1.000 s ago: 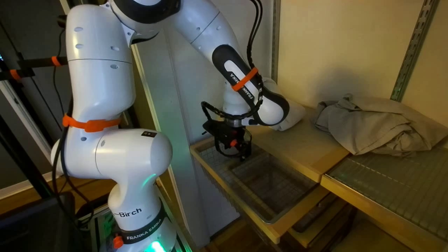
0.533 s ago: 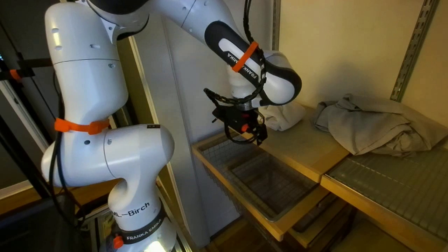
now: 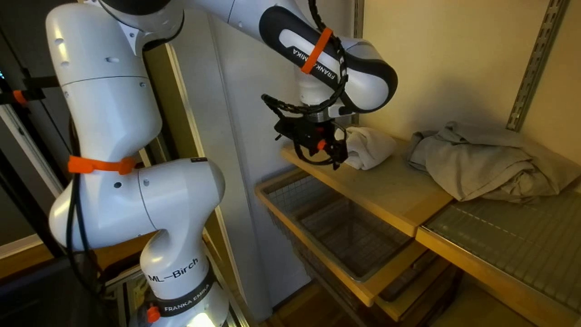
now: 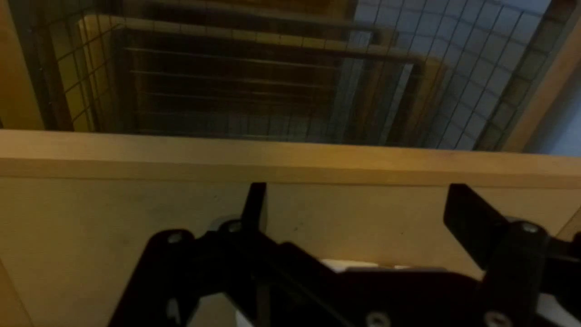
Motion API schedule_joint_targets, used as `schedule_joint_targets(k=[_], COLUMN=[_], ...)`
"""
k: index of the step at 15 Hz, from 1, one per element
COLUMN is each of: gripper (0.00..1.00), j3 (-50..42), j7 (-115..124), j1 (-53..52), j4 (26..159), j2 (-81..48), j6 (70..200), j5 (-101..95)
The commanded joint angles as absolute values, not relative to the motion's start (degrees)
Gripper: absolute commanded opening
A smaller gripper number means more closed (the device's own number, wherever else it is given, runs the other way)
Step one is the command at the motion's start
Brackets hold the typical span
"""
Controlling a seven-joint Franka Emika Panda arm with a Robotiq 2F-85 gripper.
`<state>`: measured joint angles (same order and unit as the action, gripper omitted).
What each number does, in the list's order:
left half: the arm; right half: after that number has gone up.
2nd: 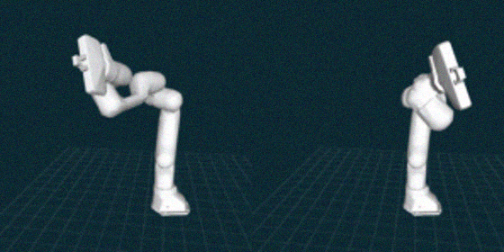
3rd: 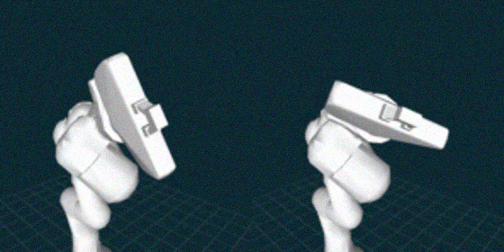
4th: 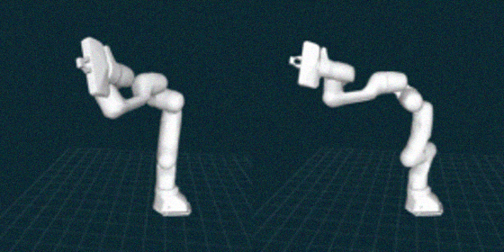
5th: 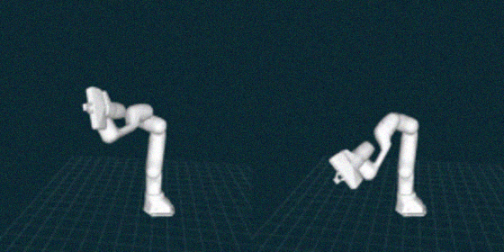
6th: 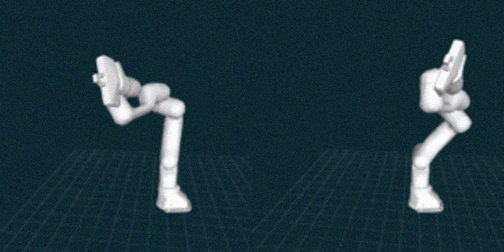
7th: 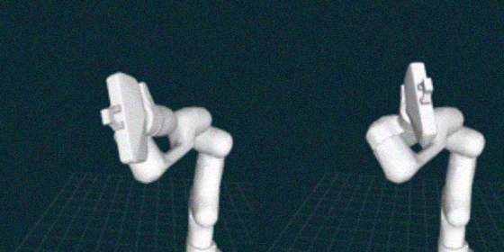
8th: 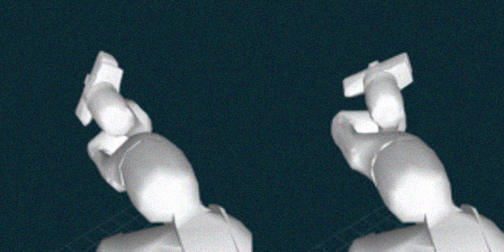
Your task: Pull out the topmost shelf on the left.
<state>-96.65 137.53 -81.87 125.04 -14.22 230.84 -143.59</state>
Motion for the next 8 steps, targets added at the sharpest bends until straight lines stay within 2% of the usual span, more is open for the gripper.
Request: schedule_joint_targets(k=[1, 8], gripper=[1.00, 1.00], j3=[-93.1, -79.5], j7=[136.6, 137.4], j1=[-82.0, -74.1], j4=[128.5, 135.6], j2=[-14.3, -21.4], j6=[234.4, 224.9], j5=[-144.0, -139.3])
